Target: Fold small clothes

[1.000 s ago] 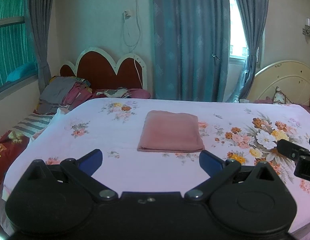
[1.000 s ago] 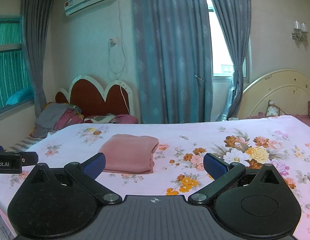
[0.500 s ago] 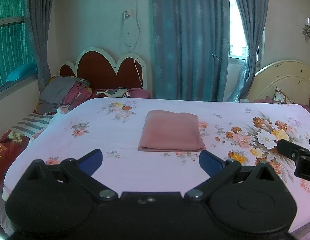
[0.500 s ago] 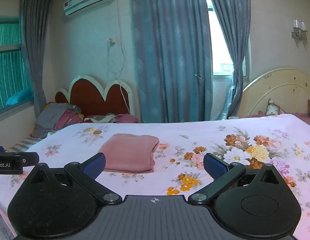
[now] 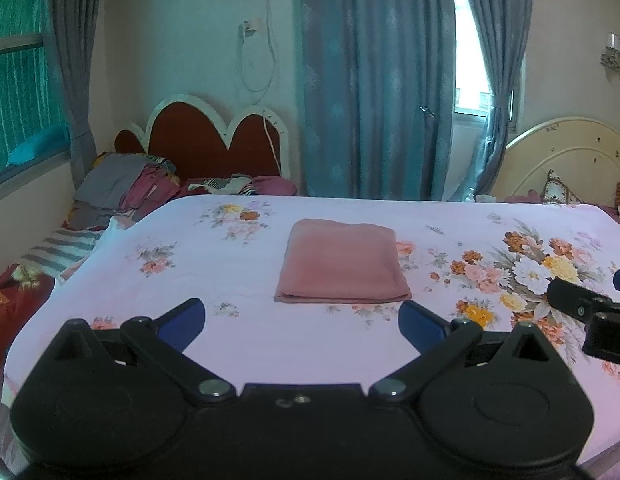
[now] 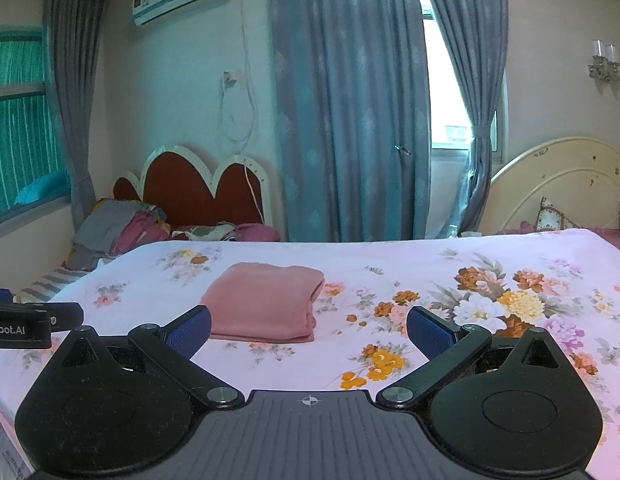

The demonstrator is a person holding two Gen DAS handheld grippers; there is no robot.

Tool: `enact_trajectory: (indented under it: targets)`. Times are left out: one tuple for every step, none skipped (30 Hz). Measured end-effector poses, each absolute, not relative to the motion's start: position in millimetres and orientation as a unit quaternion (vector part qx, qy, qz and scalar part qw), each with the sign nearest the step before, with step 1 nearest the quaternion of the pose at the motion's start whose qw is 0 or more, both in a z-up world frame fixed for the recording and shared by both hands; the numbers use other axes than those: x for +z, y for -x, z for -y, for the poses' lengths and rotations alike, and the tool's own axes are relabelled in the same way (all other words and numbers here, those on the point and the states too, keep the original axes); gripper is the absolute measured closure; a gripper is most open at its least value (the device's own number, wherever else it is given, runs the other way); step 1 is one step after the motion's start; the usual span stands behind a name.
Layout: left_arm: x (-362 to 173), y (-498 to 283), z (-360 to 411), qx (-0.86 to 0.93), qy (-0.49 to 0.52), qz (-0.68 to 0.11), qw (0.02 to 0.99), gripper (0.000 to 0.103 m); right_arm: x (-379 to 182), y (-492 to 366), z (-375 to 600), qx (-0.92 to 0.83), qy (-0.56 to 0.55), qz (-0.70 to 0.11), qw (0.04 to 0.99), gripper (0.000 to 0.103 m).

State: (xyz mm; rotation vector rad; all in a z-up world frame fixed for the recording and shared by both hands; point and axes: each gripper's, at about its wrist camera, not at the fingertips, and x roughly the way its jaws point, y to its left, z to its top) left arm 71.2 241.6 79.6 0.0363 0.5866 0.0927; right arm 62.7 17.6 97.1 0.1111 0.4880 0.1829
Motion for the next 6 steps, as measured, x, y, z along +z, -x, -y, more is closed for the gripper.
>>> enact_trajectory:
  targets:
    - [79.1, -72.5, -242.6, 0.043, -0.016, -0.284, 0.958, 0.001, 96.2, -63.8, -17.9, 0.090, -0.055, -0.242, 0.964, 0.000]
    - [78.2, -73.2, -243.9, 0.042, -0.013, -0.277, 0.960, 0.001, 95.0, -65.6, -18.0, 0.090, -0.055, -0.244, 0.964, 0.000]
    - [77.0, -75.0, -245.6, 0.044, -0.010, -0.272, 0.961, 0.001, 93.3, -67.8, -18.3, 0.088, -0.054, -0.246, 0.964, 0.000]
    - [75.7, -79.0, -246.4, 0.046, -0.009, -0.274, 0.961, 0.001, 91.9, -69.3, -18.1, 0.087, -0.054, -0.247, 0.964, 0.000]
    - [73.5, -85.4, -247.9, 0.046, -0.009, -0.280, 0.959, 0.000, 89.5, -72.3, -17.6, 0.085, -0.053, -0.250, 0.963, 0.000]
    - [70.9, -90.7, -248.9, 0.046, -0.010, -0.282, 0.958, 0.000, 86.6, -75.2, -17.0, 0.082, -0.053, -0.253, 0.963, 0.000]
